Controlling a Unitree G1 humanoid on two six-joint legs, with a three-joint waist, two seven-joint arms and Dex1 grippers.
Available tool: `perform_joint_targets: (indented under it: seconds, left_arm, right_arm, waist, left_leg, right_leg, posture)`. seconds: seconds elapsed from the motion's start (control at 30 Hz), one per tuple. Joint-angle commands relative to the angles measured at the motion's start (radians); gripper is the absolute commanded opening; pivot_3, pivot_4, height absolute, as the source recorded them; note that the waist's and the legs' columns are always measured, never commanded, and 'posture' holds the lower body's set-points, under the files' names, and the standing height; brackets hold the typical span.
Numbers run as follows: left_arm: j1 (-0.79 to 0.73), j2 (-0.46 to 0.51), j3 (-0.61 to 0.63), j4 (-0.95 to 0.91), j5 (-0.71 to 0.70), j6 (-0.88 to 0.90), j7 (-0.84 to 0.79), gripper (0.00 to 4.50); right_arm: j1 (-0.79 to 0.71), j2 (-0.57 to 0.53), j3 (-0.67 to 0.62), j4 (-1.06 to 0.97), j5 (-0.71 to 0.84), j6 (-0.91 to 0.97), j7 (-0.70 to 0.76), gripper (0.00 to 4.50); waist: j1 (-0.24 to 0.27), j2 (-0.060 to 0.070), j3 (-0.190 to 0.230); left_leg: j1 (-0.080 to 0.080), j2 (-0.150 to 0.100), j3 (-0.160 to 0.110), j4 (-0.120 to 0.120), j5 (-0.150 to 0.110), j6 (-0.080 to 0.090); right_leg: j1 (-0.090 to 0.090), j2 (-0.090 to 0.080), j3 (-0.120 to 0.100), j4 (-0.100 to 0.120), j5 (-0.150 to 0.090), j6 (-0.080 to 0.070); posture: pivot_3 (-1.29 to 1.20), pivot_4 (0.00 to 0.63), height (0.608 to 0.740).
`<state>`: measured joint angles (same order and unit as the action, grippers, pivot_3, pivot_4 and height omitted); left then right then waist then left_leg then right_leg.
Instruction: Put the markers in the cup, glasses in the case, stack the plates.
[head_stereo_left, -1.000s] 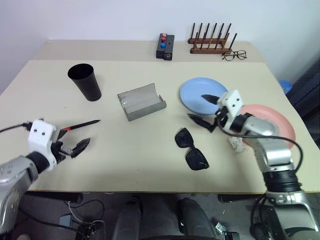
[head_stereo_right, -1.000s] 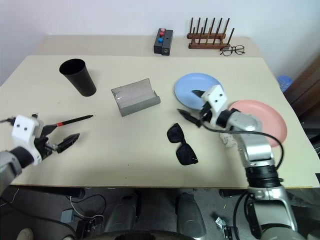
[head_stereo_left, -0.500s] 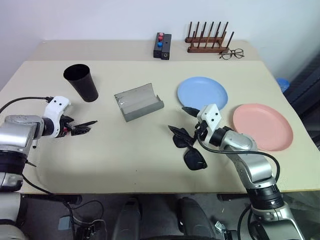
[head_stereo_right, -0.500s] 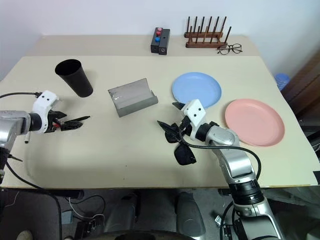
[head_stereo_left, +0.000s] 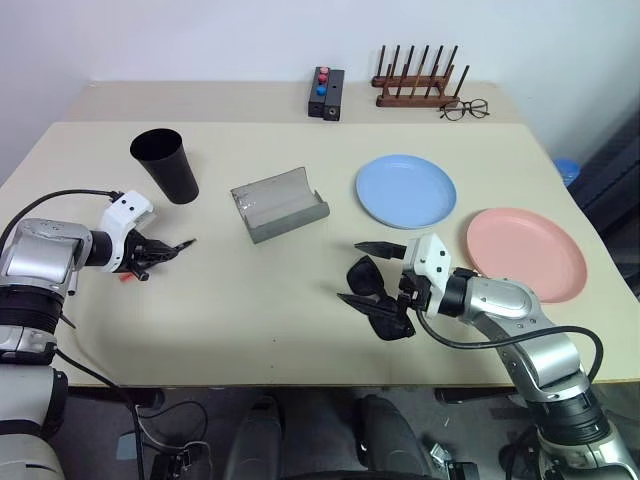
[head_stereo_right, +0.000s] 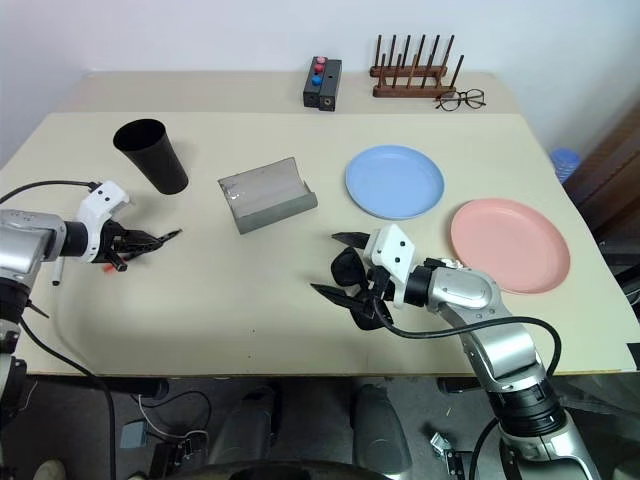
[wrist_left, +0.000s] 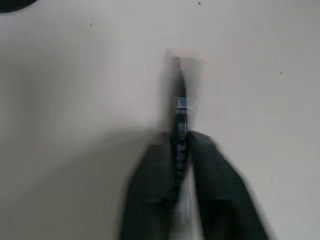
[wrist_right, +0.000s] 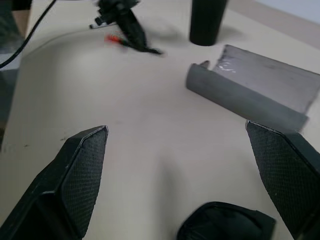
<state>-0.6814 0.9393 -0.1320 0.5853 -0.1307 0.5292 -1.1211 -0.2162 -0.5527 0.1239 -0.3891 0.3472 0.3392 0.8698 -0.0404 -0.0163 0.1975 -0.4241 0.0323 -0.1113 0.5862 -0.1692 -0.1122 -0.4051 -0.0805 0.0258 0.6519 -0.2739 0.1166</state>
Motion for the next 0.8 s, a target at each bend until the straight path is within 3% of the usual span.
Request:
perform_joint_targets:
  seconds: [0.03, 0.23, 0.4, 0.5, 0.67, 0.8]
  left_arm:
    - [0.031, -0.010, 0.035, -0.018, -0.002, -0.013, 0.011, 0.04]
    - [0.107, -0.056, 0.328, -0.324, -0.237, 0.020, 0.053, 0.04]
    - [0.026, -0.193, 0.517, -0.517, -0.317, -0.032, 0.328, 0.04]
    - [-0.088, -0.256, 0.487, -0.420, -0.140, -0.198, 0.606, 0.04]
    - [-0.202, -0.324, 0.433, -0.158, 0.041, -0.421, 0.899, 0.04]
    - [-0.271, -0.361, 0.389, 0.067, 0.109, -0.592, 0.984, 0.04]
  right_arm:
    - [-0.006, 0.005, 0.007, -0.005, -0.014, -0.038, -0.001, 4.50]
    - [-0.021, 0.017, 0.017, 0.033, -0.033, -0.063, -0.008, 4.50]
    - [-0.075, 0.059, 0.021, 0.057, -0.030, -0.073, -0.030, 4.50]
    - [-0.126, 0.102, 0.025, 0.081, -0.042, -0.087, -0.062, 4.50]
    - [-0.189, 0.161, 0.044, 0.097, -0.047, -0.081, -0.090, 4.50]
    - [-0.205, 0.187, 0.062, 0.088, -0.052, -0.069, -0.103, 4.50]
  waist:
    - [0.000, 0.000, 0.000]
    - [0.003, -0.002, 0.001]
    - [0.004, -0.002, 0.001]
    - [0.003, -0.002, 0.000]
    - [-0.001, -0.002, 0.000]
    - [0.002, -0.002, 0.000]
  left_leg:
    - [0.000, 0.000, 0.000, 0.000, 0.000, 0.000]
    - [-0.001, 0.000, -0.001, 0.001, 0.000, 0.000]
    - [-0.001, 0.000, -0.001, 0.004, 0.000, 0.000]
    - [0.000, 0.000, -0.001, 0.004, 0.000, 0.000]
    - [0.000, 0.000, -0.001, 0.005, 0.000, 0.000]
    - [-0.001, 0.000, -0.001, 0.005, 0.000, 0.000]
  right_leg:
    - [0.000, 0.000, 0.000, 0.000, 0.000, 0.000]
    - [0.000, 0.000, 0.000, 0.000, 0.000, 0.001]
    - [0.000, 0.000, 0.000, 0.001, 0.001, 0.001]
    - [0.002, 0.000, 0.000, 0.001, 0.001, 0.002]
    - [0.002, 0.000, 0.000, 0.000, 0.004, 0.006]
    - [0.002, 0.000, 0.000, 0.000, 0.004, 0.007]
  posture:
    - [0.00, 0.150, 0.740]
    - [0.00, 0.150, 0.740]
    - [0.00, 0.150, 0.740]
    - [0.00, 0.150, 0.740]
    - [0.00, 0.150, 0.740]
    - [0.00, 0.150, 0.740]
